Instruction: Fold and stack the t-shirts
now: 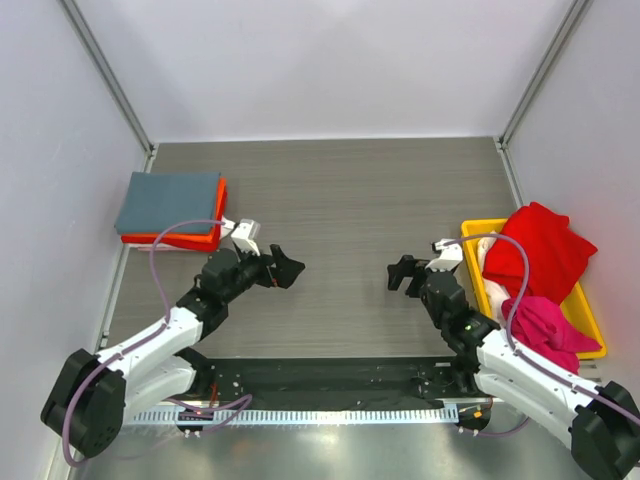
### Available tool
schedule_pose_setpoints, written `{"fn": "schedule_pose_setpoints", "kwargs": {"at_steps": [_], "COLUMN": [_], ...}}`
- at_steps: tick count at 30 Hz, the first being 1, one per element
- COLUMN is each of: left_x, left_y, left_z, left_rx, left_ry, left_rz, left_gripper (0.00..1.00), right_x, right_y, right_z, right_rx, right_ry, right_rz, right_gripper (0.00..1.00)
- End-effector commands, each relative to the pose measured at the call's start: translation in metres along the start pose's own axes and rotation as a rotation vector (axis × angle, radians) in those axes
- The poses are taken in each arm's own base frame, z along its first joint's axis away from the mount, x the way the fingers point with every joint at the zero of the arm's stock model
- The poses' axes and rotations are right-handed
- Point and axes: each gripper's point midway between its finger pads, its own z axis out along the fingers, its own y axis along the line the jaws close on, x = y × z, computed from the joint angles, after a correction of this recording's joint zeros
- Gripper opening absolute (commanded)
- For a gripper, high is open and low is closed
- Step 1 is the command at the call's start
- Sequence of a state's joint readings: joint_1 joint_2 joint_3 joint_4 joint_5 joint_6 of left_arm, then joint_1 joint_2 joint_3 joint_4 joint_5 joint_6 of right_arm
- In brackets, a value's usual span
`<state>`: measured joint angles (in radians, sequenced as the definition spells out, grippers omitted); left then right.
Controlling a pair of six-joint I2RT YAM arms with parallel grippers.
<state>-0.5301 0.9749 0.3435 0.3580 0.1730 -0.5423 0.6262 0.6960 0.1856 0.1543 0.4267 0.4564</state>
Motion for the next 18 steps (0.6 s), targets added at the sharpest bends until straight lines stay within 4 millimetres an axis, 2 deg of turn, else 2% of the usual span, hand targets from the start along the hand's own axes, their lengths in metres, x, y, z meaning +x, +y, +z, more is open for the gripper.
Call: {"fn": "schedule_pose_setpoints", "kwargs": {"at_steps": [1, 3, 4, 5, 7, 8, 9, 10, 11, 12, 13, 15, 16, 18], "left_x": [-0.013, -0.017, -0.021, -0.023, -0.029, -0.031, -0.031, -0.031, -0.032, -0.031, -0.029, -0.025, -0.02, -0.022], "left_y": [-0.009, -0.001, 0.002, 0.005, 0.011, 0.01, 0.009, 0.006, 0.003, 0.0, -0.003, 0.0, 0.004, 0.005], "left_z": [0.004, 0.004, 0.004, 0.004, 0.007, 0.01, 0.012, 0.014, 0.017, 0.018, 0.018, 0.018, 0.017, 0.014], "left_rx": [0.033, -0.039, -0.07, -0.102, -0.139, -0.135, -0.13, -0.11, -0.089, -0.073, -0.051, -0.052, -0.06, -0.073], "left_ry": [-0.039, -0.025, -0.026, -0.017, -0.037, -0.043, -0.044, -0.037, -0.037, -0.031, -0.024, -0.021, -0.016, -0.02], "left_rz": [0.013, -0.013, -0.035, -0.05, -0.058, -0.057, -0.056, -0.055, -0.048, -0.04, -0.027, 0.0, 0.0, 0.01], "left_gripper": [1.0, 1.0, 1.0, 1.0, 1.0, 1.0, 1.0, 1.0, 0.99, 0.98, 0.97, 0.97, 0.97, 0.97], "right_x": [-0.03, -0.05, -0.046, -0.069, -0.074, -0.095, -0.088, -0.094, -0.119, -0.114, -0.117, -0.126, -0.13, -0.136], "right_y": [0.001, -0.004, -0.01, 0.005, 0.004, 0.005, -0.009, -0.025, -0.032, -0.044, -0.066, -0.077, -0.086, -0.109], "right_z": [0.001, -0.002, -0.006, -0.007, -0.01, -0.008, -0.011, -0.011, -0.014, -0.01, -0.013, -0.014, -0.016, -0.021], "right_rx": [0.04, 0.116, 0.167, 0.134, 0.187, 0.243, 0.333, 0.425, 0.502, 0.563, 0.632, 0.658, 0.683, 0.747], "right_ry": [-0.087, -0.12, -0.08, -0.088, -0.04, -0.06, -0.005, 0.002, -0.041, 0.015, 0.035, 0.032, 0.021, 0.002], "right_rz": [0.063, 0.135, 0.142, 0.153, 0.141, 0.158, 0.106, 0.103, 0.167, 0.149, 0.165, 0.192, 0.213, 0.26], "right_gripper": [1.0, 1.0, 1.0, 1.0, 1.0, 0.97, 0.97, 0.96, 0.85, 0.81, 0.8, 0.77, 0.76, 0.73]}}
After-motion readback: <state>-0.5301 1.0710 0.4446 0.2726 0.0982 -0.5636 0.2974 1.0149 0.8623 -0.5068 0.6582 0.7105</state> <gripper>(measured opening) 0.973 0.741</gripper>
